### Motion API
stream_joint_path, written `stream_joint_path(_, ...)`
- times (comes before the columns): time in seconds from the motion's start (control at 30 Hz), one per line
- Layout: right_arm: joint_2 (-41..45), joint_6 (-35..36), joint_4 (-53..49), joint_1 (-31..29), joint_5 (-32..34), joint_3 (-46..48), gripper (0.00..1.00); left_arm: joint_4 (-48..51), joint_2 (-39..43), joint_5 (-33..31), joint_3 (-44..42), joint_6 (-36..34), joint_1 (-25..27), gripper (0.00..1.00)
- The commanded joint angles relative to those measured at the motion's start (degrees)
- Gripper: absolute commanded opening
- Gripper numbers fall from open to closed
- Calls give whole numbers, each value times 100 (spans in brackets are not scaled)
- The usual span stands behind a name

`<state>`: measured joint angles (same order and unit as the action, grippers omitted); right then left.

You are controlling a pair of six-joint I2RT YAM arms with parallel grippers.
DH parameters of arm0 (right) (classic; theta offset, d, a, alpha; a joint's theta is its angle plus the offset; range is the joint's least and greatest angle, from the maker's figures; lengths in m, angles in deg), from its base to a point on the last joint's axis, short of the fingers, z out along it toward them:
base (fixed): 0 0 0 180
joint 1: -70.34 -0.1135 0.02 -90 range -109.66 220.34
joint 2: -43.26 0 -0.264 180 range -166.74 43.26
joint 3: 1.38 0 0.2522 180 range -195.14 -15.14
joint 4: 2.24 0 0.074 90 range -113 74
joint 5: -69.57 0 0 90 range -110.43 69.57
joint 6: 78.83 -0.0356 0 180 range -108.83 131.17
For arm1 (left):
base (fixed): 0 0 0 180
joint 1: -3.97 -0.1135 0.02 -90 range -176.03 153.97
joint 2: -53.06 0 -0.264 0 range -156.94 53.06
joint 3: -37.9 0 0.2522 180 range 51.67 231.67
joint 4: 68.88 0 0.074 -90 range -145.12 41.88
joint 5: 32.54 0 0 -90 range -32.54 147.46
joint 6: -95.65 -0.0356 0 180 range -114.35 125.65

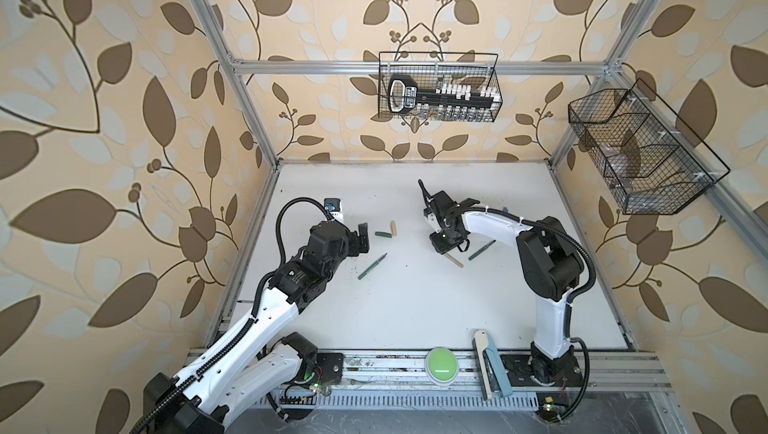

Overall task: Insert the pens into the pen caps
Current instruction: 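Move the right gripper over the beige fountain pen and grasp it near the nib, then lift the beige pen with the right gripper while the left gripper approaches it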

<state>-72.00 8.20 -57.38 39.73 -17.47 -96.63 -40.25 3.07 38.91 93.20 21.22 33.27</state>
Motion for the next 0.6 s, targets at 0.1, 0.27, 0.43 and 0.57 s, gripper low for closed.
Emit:
stream_joint_path(0.1, -315, 31, -129, -92, -25, -292, 37, -91, 39, -105, -58, 126, 32, 99)
stream_joint_path(0.27, -483, 116, -213, -99, 140, -414, 35, -75, 99, -113, -91, 129, 28, 99)
stream_joint_path(0.43, -689, 147, -376, -52, 265, -558, 32, -90, 55, -101, -111, 187, 32, 99)
stream_joint_path(0.57, -722, 143, -449, -33, 401, -527, 25, -132, 48, 31, -135, 172, 29, 99)
